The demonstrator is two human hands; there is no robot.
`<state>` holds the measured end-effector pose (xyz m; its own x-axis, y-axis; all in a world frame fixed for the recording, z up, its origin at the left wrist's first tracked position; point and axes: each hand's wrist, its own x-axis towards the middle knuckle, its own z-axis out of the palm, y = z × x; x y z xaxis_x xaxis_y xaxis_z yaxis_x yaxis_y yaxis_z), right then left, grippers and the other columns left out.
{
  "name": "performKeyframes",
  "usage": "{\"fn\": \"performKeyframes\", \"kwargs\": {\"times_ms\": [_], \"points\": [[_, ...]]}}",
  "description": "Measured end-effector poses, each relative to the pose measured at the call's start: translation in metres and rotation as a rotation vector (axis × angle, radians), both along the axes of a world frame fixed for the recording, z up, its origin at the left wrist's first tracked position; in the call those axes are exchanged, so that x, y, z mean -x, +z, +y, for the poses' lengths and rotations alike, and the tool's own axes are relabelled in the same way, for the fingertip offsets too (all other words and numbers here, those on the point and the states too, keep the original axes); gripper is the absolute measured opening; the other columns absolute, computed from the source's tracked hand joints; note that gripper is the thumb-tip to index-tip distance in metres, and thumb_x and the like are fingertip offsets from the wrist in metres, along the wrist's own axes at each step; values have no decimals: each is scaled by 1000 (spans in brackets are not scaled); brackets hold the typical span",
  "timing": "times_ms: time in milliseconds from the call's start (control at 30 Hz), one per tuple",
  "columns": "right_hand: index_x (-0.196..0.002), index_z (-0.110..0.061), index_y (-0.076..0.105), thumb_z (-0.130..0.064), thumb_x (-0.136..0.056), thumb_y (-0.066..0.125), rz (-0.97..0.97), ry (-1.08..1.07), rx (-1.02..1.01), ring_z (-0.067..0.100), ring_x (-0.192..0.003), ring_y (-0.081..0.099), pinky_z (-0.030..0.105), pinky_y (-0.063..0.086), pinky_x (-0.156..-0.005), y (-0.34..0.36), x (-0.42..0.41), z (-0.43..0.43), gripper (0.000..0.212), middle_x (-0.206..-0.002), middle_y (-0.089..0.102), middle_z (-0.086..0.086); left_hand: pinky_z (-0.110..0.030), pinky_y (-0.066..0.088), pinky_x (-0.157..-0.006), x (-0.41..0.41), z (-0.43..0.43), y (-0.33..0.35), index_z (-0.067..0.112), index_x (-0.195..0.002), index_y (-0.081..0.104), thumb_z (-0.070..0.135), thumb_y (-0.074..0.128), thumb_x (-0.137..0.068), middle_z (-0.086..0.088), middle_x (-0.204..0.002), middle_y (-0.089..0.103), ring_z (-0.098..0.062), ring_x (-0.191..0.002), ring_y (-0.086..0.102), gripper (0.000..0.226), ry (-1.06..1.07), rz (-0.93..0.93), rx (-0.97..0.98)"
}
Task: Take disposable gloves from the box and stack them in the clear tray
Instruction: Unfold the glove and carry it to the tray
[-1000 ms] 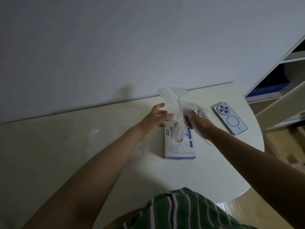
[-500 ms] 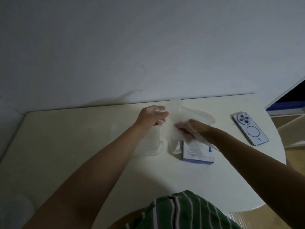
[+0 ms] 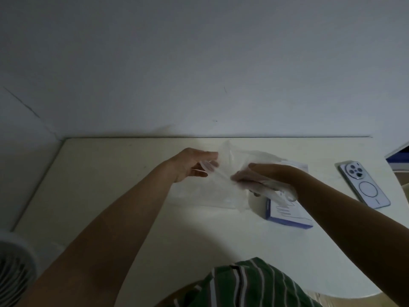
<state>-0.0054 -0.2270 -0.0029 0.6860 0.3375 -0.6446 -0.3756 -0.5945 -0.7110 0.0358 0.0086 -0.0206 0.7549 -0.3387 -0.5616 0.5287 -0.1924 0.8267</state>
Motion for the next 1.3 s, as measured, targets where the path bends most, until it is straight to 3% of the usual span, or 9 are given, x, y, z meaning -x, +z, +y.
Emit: {"fn": "performKeyframes", "kwargs": {"times_ms": [67, 133, 233, 367, 533, 667, 800, 1100, 1300], "points": [[-96, -6, 69, -41, -79, 63, 16, 48, -13, 30, -78, 67, 34, 54, -79, 0, -2, 10, 39, -92, 64, 21, -23, 54, -68, 1, 3, -1, 11, -100, 74, 34, 74, -82, -1, -95, 75, -11, -83, 68, 29, -113, -60, -85], [-80, -16, 69, -41, -86, 64, 150, 80, 62, 12, -55, 57, 25, 48, -58, 0, -6, 20, 25, -74, 62, 7, -19, 53, -65, 1, 5, -2, 16, -97, 73, 33, 74, -82, 1, -92, 75, -7, -81, 69, 23, -198, -87, -126], [-78, -30, 72, -39, -95, 55, 29, 200, 166, 2, -54, 51, 20, 41, -62, -6, -13, 21, 27, -61, 59, -13, -21, 53, -63, -1, 10, -8, 15, -85, 69, 27, 74, -84, 0, -79, 74, -7, -70, 69, 13, -106, -130, -147], [-109, -2, 64, -13, -98, 54, 103, -103, -159, 23, -74, 64, 27, 55, -62, -3, -28, 17, 18, -93, 70, 15, -26, 50, -61, 3, 20, -22, 10, -82, 61, 17, 69, -88, -4, -68, 66, -10, -56, 63, 13, 164, -264, -206], [-109, -4, 67, -6, -94, 55, -684, -459, 132, 23, -93, 62, 32, 51, -84, 12, -46, 30, 20, -104, 67, 9, -30, 53, -53, 10, 35, -35, 9, -89, 60, 18, 65, -91, -4, -72, 65, -18, -57, 60, 11, 250, -378, -476], [-91, -10, 68, 8, -85, 50, -1069, -293, -132, 16, -79, 64, 24, 52, -70, 35, -36, 61, 27, -94, 68, 6, -33, 56, -51, 14, 28, -40, 11, -87, 56, 19, 62, -91, -5, -71, 65, -20, -48, 58, 10, 303, -384, -596], [-95, -14, 72, 2, -90, 53, -842, 188, 4, 12, -77, 65, 25, 55, -74, 6, -31, 92, 25, -94, 68, 2, -29, 55, -52, 19, 19, -48, 16, -87, 50, 21, 56, -94, -3, -72, 66, -14, -42, 59, 10, 280, -350, -702], [-143, -23, 41, -14, -93, 58, -441, 433, 503, 28, -115, 56, 36, 47, -98, -85, -36, 101, 53, -134, 49, 12, -41, 57, -78, 24, 23, -48, 4, -112, 48, 3, 48, -91, -17, -103, 65, -35, -88, 67, 21, 37, -294, -897], [-152, -28, 21, -15, -87, 69, -423, 469, 490, 29, -107, 58, 34, 51, -93, -102, -34, 108, 82, -144, 28, 18, -33, 48, -81, 19, 13, -50, 8, -112, 52, -7, 52, -80, -10, -112, 50, -25, -101, 50, 35, -245, -804, -1167]]}}
